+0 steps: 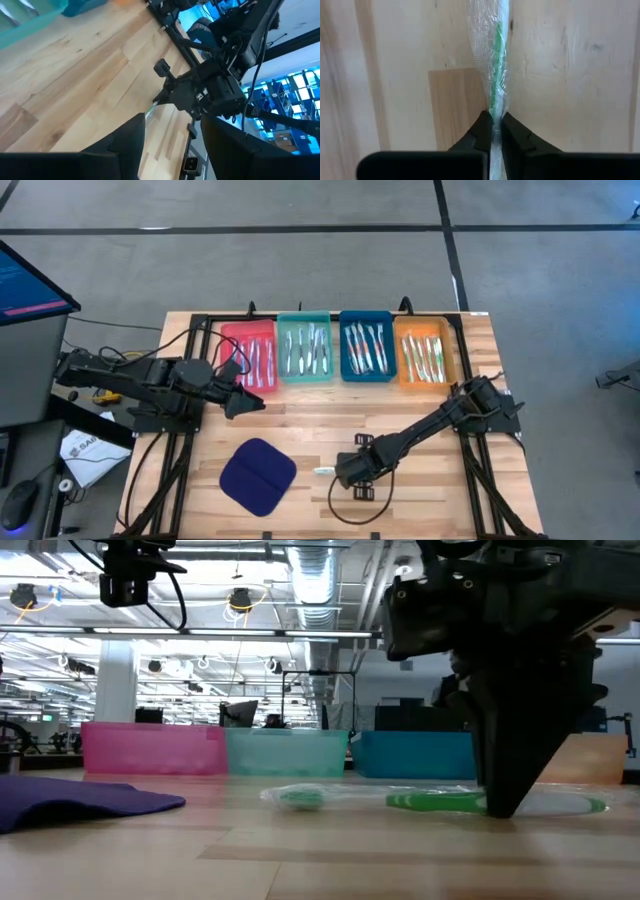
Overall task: Pick & Place Toothbrushes
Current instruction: Put the green toothbrush into the orange bin
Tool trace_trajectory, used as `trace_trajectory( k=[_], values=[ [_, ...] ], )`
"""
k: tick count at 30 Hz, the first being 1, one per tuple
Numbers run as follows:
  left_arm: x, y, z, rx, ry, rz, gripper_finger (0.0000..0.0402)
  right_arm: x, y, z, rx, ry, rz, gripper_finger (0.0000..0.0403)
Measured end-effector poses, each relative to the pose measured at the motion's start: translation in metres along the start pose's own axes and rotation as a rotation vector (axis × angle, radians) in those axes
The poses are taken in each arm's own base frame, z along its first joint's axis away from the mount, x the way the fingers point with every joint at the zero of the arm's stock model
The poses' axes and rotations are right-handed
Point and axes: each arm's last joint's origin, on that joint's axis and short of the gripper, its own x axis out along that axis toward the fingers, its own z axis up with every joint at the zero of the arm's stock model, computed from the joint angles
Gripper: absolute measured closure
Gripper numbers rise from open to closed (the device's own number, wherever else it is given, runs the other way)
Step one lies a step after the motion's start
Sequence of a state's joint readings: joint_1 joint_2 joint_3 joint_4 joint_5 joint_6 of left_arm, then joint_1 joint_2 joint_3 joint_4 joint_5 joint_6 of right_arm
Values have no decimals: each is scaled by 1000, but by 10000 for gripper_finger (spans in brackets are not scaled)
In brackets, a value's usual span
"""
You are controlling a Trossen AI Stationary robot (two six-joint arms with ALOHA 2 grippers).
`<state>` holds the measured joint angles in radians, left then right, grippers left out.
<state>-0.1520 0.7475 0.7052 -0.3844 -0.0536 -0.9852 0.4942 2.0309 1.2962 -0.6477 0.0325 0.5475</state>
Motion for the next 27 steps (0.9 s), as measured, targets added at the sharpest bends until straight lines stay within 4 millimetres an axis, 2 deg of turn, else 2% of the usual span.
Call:
trace_trajectory(
  k=[6, 14, 22, 27],
  values=[
    [0, -4, 3, 3, -27, -42, 215, -14, 5, 20, 50, -32, 37, 393],
    [-10, -20, 14, 99, -159, -219, 215, -37, -1, 46, 102, -133, 82, 393],
    [-25, -27, 19, 95, -231, -320, 215, -61, -21, 57, 170, -190, 78, 393],
    [-36, -28, 21, 93, -262, -360, 215, -94, -44, 61, 189, -287, 10, 393]
  ],
)
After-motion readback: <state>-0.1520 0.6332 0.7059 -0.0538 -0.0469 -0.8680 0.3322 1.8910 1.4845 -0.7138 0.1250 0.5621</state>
